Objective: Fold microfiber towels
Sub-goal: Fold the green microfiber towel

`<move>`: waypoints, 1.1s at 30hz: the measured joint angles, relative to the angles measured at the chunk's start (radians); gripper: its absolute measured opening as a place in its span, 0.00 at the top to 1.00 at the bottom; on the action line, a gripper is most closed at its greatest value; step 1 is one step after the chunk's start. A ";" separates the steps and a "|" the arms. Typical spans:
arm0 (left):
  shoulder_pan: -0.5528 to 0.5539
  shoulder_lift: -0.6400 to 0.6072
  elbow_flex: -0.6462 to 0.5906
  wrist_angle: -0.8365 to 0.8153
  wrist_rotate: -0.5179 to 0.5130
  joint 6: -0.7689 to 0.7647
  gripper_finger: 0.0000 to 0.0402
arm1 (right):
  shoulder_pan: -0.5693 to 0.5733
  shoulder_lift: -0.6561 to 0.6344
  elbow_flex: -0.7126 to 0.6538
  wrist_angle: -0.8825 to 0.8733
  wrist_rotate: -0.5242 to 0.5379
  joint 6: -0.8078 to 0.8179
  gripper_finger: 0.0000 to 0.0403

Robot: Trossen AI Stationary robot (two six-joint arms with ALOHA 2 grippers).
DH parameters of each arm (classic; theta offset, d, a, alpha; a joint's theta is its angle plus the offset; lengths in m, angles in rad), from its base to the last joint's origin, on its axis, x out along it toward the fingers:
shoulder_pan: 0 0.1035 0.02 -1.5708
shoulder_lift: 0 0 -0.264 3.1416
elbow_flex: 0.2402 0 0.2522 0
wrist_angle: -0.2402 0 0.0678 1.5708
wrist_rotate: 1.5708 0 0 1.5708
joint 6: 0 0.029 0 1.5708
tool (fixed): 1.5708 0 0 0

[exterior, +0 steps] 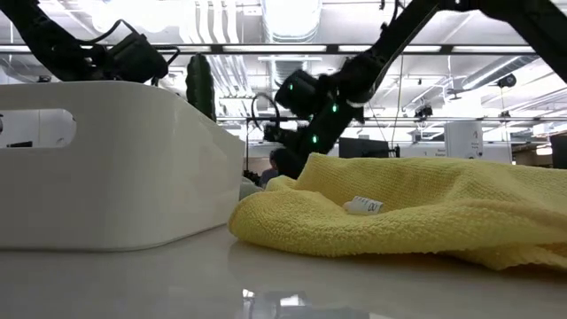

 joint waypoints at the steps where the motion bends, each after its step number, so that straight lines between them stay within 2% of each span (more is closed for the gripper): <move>1: 0.000 0.000 0.000 0.006 0.002 0.000 1.00 | -0.001 0.009 0.001 0.007 0.007 -0.009 0.98; 10: -0.016 0.000 0.014 0.010 0.006 -0.052 1.00 | -0.074 0.007 0.003 -0.051 0.062 -0.121 0.98; 17: -0.059 0.000 0.034 0.010 0.006 -0.079 1.00 | -0.152 -0.016 0.001 -0.108 0.063 -0.133 0.98; 27: -0.114 0.000 0.118 0.011 0.006 -0.100 1.00 | -0.159 -0.047 -0.004 -0.120 0.070 -0.130 0.98; 33: -0.137 0.000 0.151 0.009 0.006 -0.105 1.00 | -0.158 -0.141 -0.061 -0.097 0.070 -0.121 0.98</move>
